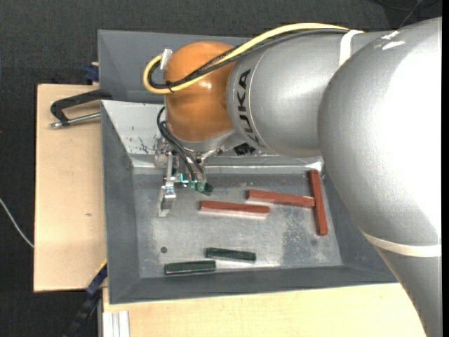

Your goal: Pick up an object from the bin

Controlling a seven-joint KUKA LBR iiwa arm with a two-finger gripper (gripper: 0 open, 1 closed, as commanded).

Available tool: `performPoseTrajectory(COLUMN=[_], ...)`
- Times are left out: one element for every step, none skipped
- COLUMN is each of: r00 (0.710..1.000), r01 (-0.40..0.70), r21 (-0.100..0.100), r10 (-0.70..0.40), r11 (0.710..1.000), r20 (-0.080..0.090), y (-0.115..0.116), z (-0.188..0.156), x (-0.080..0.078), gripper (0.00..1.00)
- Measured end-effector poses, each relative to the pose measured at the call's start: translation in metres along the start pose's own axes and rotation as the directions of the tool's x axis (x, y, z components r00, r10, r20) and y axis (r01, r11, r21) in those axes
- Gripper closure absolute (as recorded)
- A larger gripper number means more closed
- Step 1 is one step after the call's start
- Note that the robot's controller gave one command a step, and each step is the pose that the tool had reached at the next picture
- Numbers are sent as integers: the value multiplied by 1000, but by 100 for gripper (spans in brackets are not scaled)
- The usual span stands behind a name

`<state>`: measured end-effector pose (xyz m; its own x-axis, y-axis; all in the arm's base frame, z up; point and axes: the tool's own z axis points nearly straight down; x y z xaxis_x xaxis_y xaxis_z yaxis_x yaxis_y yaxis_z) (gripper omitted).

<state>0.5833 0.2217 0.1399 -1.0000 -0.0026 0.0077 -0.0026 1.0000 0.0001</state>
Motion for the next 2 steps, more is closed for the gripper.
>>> performPoseTrajectory(r00=[1000,996], r01=[-2,91], r21=[-2,-2], r10=[2,-91], r11=[1000,996], r20=[8,8], y=[-1,-37], z=[-5,-6], x=[-2,-5], gripper=[0,0])
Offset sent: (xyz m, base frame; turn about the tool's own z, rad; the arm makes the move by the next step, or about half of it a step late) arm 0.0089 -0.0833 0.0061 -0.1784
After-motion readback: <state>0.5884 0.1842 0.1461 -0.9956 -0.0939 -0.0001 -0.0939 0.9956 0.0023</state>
